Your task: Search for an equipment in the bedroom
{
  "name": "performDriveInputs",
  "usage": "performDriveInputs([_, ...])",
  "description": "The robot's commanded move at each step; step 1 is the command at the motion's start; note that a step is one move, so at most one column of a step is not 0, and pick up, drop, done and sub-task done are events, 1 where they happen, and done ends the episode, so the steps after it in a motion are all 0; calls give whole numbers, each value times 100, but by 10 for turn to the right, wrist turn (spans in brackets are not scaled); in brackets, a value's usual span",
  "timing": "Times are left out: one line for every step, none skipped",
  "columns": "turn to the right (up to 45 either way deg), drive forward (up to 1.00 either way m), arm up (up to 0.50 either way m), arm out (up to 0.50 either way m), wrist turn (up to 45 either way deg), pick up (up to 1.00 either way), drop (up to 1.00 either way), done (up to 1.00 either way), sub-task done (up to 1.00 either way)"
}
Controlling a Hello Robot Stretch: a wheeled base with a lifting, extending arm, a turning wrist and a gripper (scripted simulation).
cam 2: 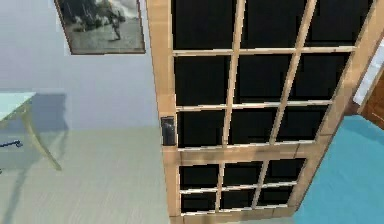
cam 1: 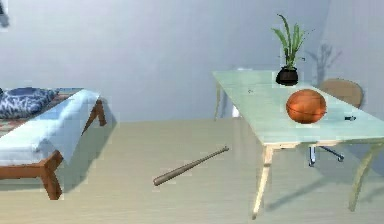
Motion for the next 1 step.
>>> performDriveInputs([390,0,0,0,0,0,0,0,0])
